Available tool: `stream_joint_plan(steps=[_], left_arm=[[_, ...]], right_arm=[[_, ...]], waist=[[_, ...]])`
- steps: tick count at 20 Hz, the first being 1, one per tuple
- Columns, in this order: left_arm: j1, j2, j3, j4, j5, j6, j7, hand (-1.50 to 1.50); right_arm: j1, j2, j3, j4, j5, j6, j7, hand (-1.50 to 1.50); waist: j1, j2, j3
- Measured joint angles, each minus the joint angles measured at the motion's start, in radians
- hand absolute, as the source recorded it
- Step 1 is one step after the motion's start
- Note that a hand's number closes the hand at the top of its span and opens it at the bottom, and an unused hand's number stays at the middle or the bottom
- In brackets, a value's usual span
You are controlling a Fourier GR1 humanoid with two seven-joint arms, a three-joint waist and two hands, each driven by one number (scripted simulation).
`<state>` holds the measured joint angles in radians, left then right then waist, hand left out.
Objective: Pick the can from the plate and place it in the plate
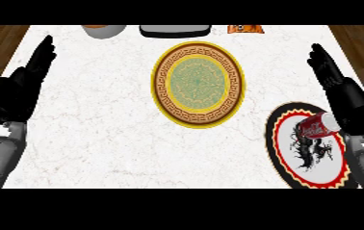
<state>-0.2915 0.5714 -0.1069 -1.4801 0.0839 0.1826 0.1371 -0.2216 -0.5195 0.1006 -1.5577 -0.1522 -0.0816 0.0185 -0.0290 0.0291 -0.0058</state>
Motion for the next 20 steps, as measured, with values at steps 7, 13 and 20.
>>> stream_joint_plan(steps=[7,13,20], left_arm=[[0.137,-0.011,0.008,0.030,-0.027,0.026,-0.082,0.00],[0.263,-0.039,0.000,0.024,-0.029,0.035,-0.161,0.00],[0.359,-0.072,0.004,0.012,-0.052,0.035,-0.248,0.00]], right_arm=[[0.027,0.115,-0.275,0.002,-0.193,-0.181,-0.028,-1.50],[0.112,0.258,-0.452,-0.046,-0.130,-0.510,-0.192,-1.50],[0.323,0.450,-0.386,-0.325,-0.072,-0.641,-0.288,-1.50]], waist=[[0.007,-0.031,0.004],[0.008,-0.038,0.005],[0.018,-0.035,0.005]])
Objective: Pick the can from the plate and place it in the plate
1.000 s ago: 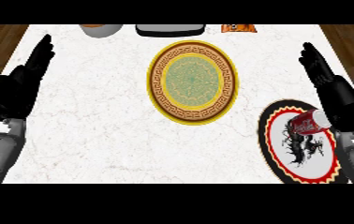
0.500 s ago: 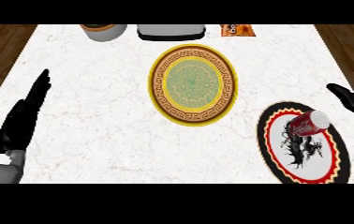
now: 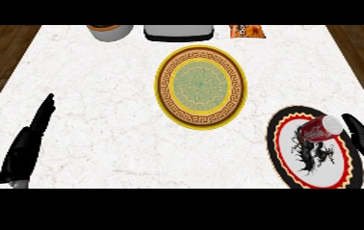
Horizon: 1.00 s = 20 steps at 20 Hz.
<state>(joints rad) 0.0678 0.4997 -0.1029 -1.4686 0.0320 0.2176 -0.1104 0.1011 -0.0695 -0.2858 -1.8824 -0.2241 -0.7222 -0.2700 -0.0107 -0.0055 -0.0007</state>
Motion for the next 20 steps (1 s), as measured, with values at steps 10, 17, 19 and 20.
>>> stream_joint_plan(steps=[10,17,19,20], left_arm=[[0.012,-0.011,0.010,-0.012,-0.010,-0.010,-0.007,0.00],[0.009,-0.023,0.014,-0.011,-0.023,-0.021,-0.018,0.00],[0.013,-0.023,0.017,-0.015,-0.025,-0.030,-0.014,0.00],[0.022,-0.023,0.022,-0.016,-0.026,-0.033,-0.022,0.00]], right_arm=[[0.305,-0.237,0.121,-0.158,0.162,0.121,0.403,-1.50],[0.250,-0.455,0.067,-0.143,0.167,0.234,0.768,-1.50],[0.224,-0.488,0.077,-0.121,0.164,0.275,0.827,-1.50],[0.213,-0.503,0.070,-0.099,0.153,0.303,0.841,-1.50]], waist=[[0.007,0.006,-0.002],[0.018,0.008,-0.001],[0.019,0.007,-0.001],[0.019,0.007,0.000]])
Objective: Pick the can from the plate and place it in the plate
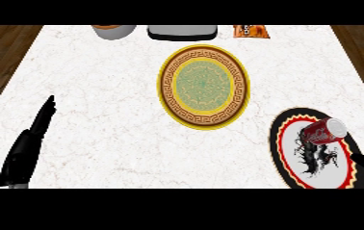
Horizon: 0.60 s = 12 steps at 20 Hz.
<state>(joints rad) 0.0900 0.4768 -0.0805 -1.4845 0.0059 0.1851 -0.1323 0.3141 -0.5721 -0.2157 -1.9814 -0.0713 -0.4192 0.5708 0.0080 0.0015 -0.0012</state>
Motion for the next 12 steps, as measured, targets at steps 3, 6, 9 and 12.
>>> stream_joint_plan(steps=[3,6,9,12], left_arm=[[0.000,-0.012,0.009,0.004,-0.009,-0.001,-0.001,0.00],[0.009,-0.013,0.025,0.022,-0.010,-0.014,-0.029,0.00],[-0.012,-0.023,0.025,0.020,-0.021,-0.014,-0.003,0.00],[-0.006,-0.031,0.032,0.028,-0.030,-0.022,-0.019,0.00]], right_arm=[[-0.031,-0.020,0.022,0.022,0.001,0.054,0.068,-1.50],[-0.076,-0.038,0.050,0.093,0.003,0.119,0.086,-1.50],[-0.096,-0.074,0.055,0.165,-0.015,0.210,0.087,-1.50],[-0.136,-0.083,0.073,0.238,-0.010,0.280,0.082,-1.50]], waist=[[-0.002,0.000,0.001],[0.000,0.000,0.001],[-0.002,0.000,0.001],[-0.002,0.000,0.001]])
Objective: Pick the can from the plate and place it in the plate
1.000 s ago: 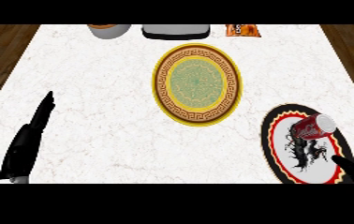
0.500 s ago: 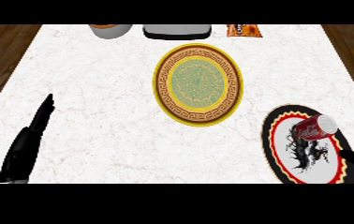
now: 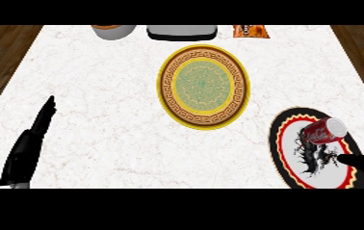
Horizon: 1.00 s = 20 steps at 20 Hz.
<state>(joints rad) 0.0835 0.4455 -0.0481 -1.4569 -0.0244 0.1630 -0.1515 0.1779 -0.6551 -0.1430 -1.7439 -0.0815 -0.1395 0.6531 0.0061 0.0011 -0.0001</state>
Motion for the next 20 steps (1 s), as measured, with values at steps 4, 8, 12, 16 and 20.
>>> stream_joint_plan(steps=[4,8,12,16,20], left_arm=[[-0.011,-0.008,0.019,-0.012,-0.013,-0.020,0.023,0.00],[0.035,-0.022,0.043,-0.048,-0.024,-0.042,0.015,0.00],[0.016,-0.042,0.058,-0.031,-0.045,-0.056,0.019,0.00],[0.039,-0.067,0.065,-0.064,-0.074,-0.066,0.028,0.00],[0.016,-0.089,0.086,-0.051,-0.100,-0.084,0.033,0.00]], right_arm=[[-0.060,0.017,0.000,0.101,0.017,0.073,-0.028,-1.50],[-0.095,0.054,-0.006,0.168,0.040,0.125,-0.067,-1.50],[-0.146,0.089,-0.002,0.253,0.066,0.171,-0.106,-1.50],[-0.158,0.120,-0.010,0.305,0.096,0.210,-0.144,-1.50],[-0.181,0.153,-0.017,0.341,0.134,0.234,-0.150,-1.50]], waist=[[-0.001,0.000,0.000],[-0.002,-0.001,0.000],[-0.003,-0.001,0.000],[-0.003,-0.001,0.000],[-0.004,-0.001,0.000]])
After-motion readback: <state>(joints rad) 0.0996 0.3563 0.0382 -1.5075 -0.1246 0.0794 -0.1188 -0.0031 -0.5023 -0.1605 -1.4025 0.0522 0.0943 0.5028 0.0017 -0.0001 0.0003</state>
